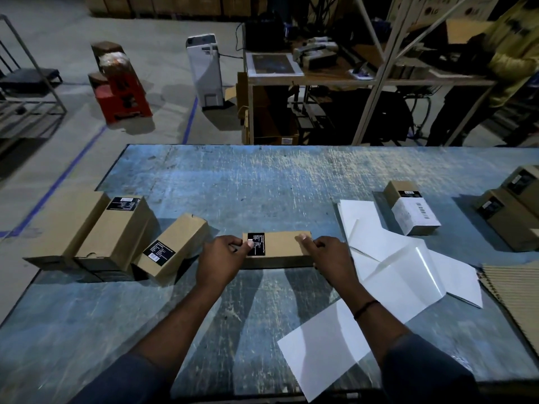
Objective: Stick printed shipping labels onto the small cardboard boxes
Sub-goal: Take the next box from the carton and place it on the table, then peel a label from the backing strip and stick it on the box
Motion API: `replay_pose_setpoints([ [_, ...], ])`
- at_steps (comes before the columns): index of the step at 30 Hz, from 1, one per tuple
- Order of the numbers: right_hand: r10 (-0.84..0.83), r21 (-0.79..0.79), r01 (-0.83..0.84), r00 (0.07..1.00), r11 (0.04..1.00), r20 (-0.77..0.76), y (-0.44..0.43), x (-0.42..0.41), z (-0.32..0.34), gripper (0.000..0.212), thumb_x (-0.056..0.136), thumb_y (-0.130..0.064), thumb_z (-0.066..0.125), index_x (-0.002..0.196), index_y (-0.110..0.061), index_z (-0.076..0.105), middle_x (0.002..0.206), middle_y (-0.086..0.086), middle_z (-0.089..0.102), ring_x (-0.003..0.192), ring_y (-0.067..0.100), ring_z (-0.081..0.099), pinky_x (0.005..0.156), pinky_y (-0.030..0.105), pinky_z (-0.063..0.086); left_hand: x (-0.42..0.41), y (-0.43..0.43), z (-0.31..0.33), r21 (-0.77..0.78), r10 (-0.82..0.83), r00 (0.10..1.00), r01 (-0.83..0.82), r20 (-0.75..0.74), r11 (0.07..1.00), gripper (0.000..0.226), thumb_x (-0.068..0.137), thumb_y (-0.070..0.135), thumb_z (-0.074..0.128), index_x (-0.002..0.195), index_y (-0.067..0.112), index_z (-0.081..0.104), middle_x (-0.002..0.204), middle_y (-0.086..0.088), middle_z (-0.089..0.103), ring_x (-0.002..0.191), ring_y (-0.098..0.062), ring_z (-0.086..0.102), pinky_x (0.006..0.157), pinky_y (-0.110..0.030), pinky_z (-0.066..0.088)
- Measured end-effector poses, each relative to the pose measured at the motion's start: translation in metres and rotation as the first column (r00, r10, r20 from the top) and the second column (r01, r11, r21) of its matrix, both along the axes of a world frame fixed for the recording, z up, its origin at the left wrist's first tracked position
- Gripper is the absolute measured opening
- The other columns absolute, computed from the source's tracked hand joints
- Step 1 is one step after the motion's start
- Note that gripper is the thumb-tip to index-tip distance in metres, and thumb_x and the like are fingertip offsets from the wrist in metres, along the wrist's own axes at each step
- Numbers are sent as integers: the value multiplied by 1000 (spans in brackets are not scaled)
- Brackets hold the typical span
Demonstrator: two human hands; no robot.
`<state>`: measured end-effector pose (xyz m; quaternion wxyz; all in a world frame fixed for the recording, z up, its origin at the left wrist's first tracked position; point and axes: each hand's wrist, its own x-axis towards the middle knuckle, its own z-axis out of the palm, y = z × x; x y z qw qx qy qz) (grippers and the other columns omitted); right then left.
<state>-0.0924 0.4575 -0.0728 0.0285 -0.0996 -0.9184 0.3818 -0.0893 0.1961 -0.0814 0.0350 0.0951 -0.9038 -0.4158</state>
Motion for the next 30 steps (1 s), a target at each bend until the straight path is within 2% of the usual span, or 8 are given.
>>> replay_pose_setpoints([
  [7,84,148,-72,993,986,-80,26,30,8,21,94,-32,66,103,-14,73,98,4,71,88,18,65,78,31,50,10,5,16,-100,23,997,-30,-72,994,33,88,56,68,102,26,74,94,5,75,81,-16,73,72,-38,61],
  [9,187,356,-154,980,922,-61,52,51,9,33,84,-16,64,117,-17,69,112,4,67,100,27,60,83,34,48,21,16,27,-145,8,974,-42,-224,989,26,91,45,70,109,26,70,103,7,68,84,-13,68,72,-33,57],
  [12,318,651,-398,916,647,244,87,77,22,71,64,-19,45,134,-27,57,133,-9,56,109,30,48,85,38,40,35,42,40,-157,-141,925,91,-353,984,12,92,32,71,102,27,70,101,9,62,82,-6,60,67,-25,49],
  [16,368,631,-532,846,564,385,112,89,40,79,68,-11,45,144,-34,45,145,-15,44,124,25,36,88,37,29,38,85,44,-113,-373,870,356,-321,927,9,93,35,70,95,27,72,92,12,62,78,-3,59,70,-19,46],
  [19,285,689,-384,923,615,260,129,91,49,69,71,-16,50,139,-33,52,145,-9,47,128,28,41,94,41,33,46,120,44,-118,-527,814,514,-245,849,15,92,44,66,95,31,73,88,15,63,77,1,59,69,-16,47],
  [22,-142,721,111,990,684,-18,145,95,47,57,76,-36,66,130,-24,54,136,6,49,124,38,44,95,51,37,57,150,44,-100,-627,755,620,-191,778,18,91,47,65,94,32,73,86,15,66,76,1,60,71,-26,53],
  [25,-476,683,231,858,693,194,158,99,40,77,79,-57,70,137,-21,34,148,15,29,131,45,34,100,57,37,64,172,44,-102,-680,720,673,-139,733,22,90,51,62,92,32,73,86,16,68,76,0,61,70,-31,56],
  [30,-472,437,358,862,825,184,159,102,44,46,80,-11,61,123,-9,45,123,20,55,112,43,58,89,46,51,61,194,47,-8,-685,725,687,-73,727,25,86,50,63,87,29,75,83,16,73,74,1,65,72,-33,58],
])
